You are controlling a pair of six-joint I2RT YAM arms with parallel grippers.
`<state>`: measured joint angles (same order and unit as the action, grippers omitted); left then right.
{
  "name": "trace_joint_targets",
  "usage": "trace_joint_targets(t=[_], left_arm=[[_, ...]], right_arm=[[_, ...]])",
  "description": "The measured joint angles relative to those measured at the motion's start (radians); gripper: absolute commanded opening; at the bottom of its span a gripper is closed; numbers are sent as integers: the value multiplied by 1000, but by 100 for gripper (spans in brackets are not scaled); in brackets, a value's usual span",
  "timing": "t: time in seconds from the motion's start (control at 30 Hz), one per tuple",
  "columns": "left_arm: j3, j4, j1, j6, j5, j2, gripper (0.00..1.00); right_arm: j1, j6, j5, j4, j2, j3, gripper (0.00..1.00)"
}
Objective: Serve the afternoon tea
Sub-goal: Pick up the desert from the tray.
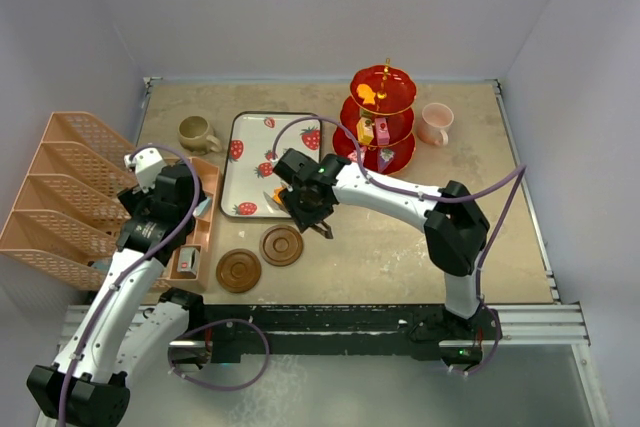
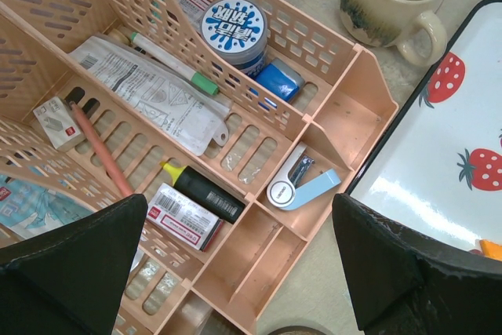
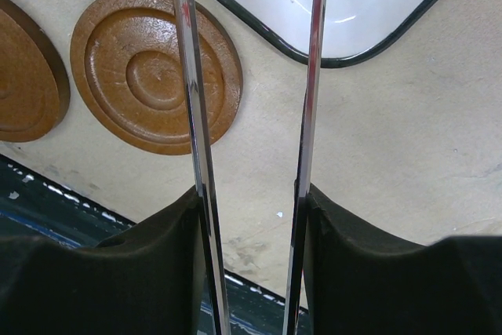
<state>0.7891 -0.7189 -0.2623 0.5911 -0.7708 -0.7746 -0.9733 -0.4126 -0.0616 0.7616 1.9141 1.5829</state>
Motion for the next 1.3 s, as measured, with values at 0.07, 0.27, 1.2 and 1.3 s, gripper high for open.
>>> trace_joint_targets(t=[0.07,0.27,1.2,1.3], left_arm=[[0,0,0,0,0,1,99],[0,0,0,0,0,3,99],[0,0,0,0,0,19,99],[0,0,0,0,0,20,99]], right_arm=[[0,-5,3,-1,0,0,48],[2,-8,6,-5,0,0,46],[4,-16,-53,2,-4,-50,43],[4,-26,-53,-2,-4,-50,37]])
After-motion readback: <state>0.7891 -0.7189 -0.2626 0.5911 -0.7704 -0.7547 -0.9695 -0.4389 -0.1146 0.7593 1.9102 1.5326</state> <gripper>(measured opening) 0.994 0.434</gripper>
